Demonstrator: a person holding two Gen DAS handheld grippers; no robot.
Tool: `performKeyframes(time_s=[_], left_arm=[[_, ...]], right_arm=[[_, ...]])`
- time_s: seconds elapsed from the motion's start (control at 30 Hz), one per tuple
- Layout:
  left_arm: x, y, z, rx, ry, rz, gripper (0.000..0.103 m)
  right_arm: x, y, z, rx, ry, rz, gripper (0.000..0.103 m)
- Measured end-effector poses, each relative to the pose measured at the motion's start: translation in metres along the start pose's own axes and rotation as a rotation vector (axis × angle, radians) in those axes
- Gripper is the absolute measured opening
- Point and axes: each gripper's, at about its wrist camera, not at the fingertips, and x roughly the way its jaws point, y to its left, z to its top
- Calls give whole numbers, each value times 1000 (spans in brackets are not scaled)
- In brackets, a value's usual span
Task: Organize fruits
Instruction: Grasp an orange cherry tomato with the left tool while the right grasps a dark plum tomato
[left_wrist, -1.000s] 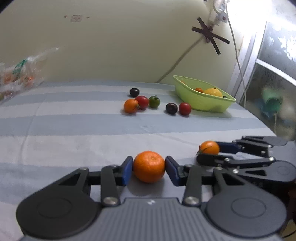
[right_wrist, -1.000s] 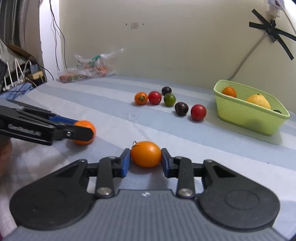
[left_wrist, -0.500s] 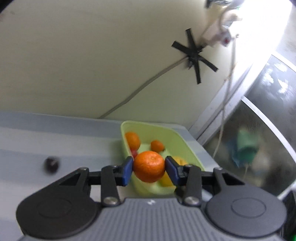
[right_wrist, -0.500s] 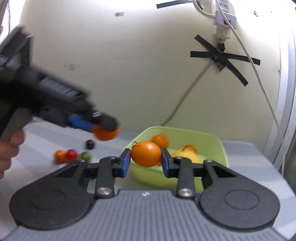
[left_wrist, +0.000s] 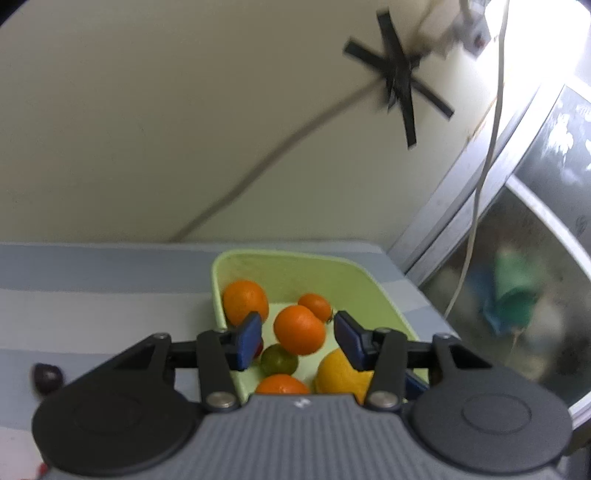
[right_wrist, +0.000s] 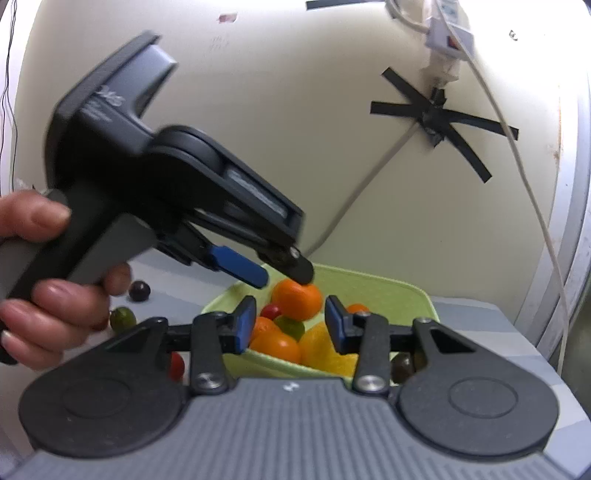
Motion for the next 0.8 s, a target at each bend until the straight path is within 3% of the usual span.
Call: performKeyframes(time_s=[0.2, 0.4, 0.63, 0.8], left_arm=[[-95, 20, -5, -23, -154, -18, 48], [-167, 65, -53, -48, -222, 157, 49], [-164, 94, -97, -100, -129, 198, 52], [-134, 76, -94, 31, -82, 237, 58]], right_arm=[[-27, 2, 5, 27, -23, 67, 43], [-43, 20, -8, 66, 48, 188, 42], [-23, 69, -11, -89, 118, 250, 42], [9, 95, -5, -316, 159, 263, 41]])
